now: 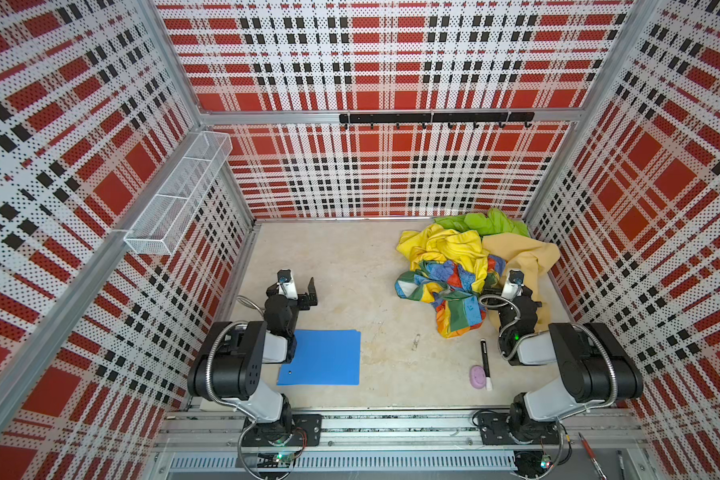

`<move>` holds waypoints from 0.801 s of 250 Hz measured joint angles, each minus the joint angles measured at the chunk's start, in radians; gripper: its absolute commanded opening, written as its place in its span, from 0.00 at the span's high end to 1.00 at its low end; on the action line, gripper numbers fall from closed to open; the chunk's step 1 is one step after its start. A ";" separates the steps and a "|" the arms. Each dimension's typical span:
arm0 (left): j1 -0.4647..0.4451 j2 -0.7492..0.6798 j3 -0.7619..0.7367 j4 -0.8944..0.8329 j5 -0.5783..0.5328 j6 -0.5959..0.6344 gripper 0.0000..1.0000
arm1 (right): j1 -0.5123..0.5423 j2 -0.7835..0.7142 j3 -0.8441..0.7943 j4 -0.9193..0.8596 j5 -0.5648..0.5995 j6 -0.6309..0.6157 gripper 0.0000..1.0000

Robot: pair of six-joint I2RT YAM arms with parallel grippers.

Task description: Pick out a specific cloth from the pile

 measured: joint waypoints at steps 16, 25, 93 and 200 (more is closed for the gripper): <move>0.000 0.000 0.000 0.000 0.000 0.000 0.01 | 0.000 0.000 0.000 0.000 0.000 0.000 0.00; 0.000 0.000 0.000 0.000 0.000 0.000 0.01 | 0.000 0.000 0.000 0.000 0.000 0.000 0.00; 0.000 0.000 0.000 0.000 0.000 0.000 0.01 | 0.000 0.000 0.000 0.000 0.000 0.000 0.00; 0.024 -0.003 -0.001 0.002 0.027 -0.008 0.01 | -0.001 0.000 0.000 0.002 0.006 0.004 0.00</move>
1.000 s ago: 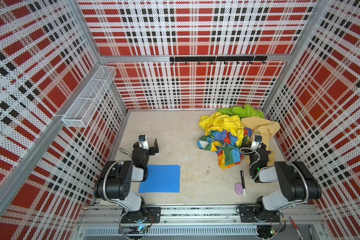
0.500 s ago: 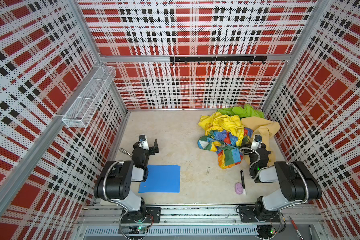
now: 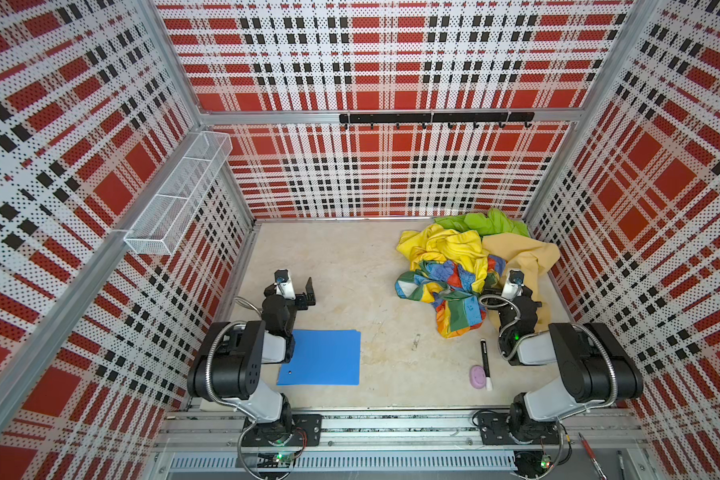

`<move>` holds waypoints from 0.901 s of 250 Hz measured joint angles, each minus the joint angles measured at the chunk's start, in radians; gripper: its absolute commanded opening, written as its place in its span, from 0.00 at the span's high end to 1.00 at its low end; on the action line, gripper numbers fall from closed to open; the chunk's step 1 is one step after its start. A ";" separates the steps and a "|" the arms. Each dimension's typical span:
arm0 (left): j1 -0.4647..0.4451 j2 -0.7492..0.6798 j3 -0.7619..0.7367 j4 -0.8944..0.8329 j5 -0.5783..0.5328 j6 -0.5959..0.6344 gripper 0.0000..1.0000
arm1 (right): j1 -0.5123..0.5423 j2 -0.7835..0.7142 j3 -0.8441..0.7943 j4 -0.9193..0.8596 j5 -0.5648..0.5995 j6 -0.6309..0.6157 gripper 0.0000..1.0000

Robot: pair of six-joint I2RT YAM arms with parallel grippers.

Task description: Pick out a specific cloth from the pile

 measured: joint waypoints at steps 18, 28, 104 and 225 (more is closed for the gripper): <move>-0.021 -0.023 -0.009 -0.002 -0.021 0.008 0.01 | 0.000 -0.016 -0.004 -0.006 0.011 0.002 0.00; -0.039 -0.052 -0.014 -0.013 -0.037 0.016 0.01 | 0.000 -0.039 -0.006 -0.024 0.017 0.004 0.00; -0.225 -0.420 0.079 -0.311 -0.163 -0.012 0.01 | 0.005 -0.475 0.086 -0.434 0.049 0.090 0.00; -0.394 -0.558 0.099 -0.546 -0.014 -0.405 0.01 | 0.307 -0.473 0.436 -1.007 0.143 0.195 0.00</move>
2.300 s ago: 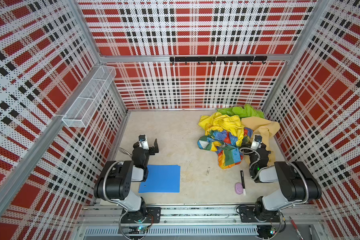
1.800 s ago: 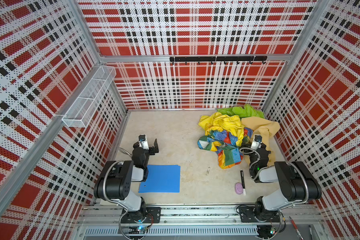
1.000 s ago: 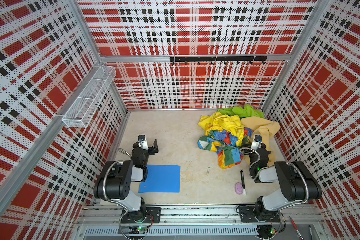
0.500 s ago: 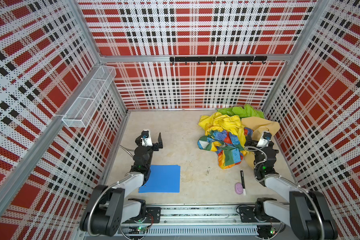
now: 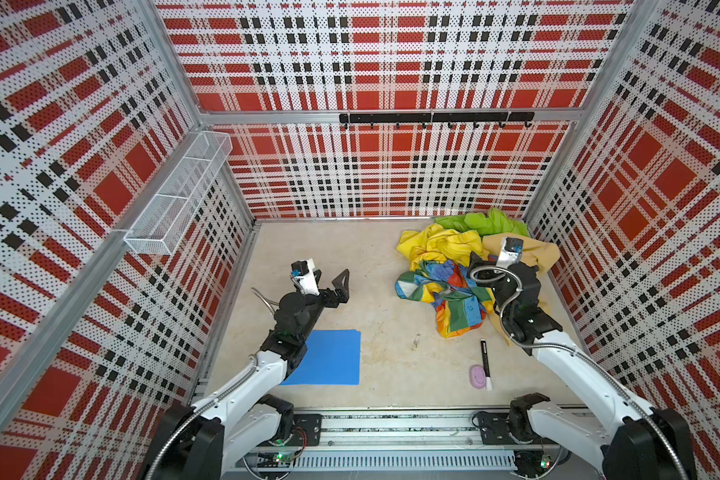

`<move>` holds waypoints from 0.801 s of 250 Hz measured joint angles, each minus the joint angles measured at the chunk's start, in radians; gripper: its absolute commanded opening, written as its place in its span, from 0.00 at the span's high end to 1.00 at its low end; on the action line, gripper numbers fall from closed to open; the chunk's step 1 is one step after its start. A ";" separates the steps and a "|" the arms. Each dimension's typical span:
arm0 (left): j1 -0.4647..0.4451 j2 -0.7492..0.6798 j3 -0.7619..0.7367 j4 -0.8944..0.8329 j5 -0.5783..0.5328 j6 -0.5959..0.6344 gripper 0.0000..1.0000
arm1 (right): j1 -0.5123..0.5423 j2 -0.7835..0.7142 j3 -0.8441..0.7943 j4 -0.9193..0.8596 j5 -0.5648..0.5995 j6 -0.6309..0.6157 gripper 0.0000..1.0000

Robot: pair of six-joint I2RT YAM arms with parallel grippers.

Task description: Pick out a specific cloth from the pile

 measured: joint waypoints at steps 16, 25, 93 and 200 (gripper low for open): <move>-0.003 -0.005 -0.009 -0.002 0.011 -0.029 0.01 | 0.032 0.037 0.017 -0.038 0.007 0.001 0.00; -0.002 -0.007 -0.015 -0.002 0.019 -0.045 0.01 | 0.046 0.058 0.020 -0.059 0.006 0.003 0.00; 0.065 -0.018 -0.091 0.071 0.114 -0.138 0.01 | 0.058 0.111 0.021 -0.181 -0.033 0.019 0.00; 0.091 0.006 -0.136 0.164 0.193 -0.181 0.01 | 0.164 0.112 0.025 -0.280 -0.060 -0.058 0.00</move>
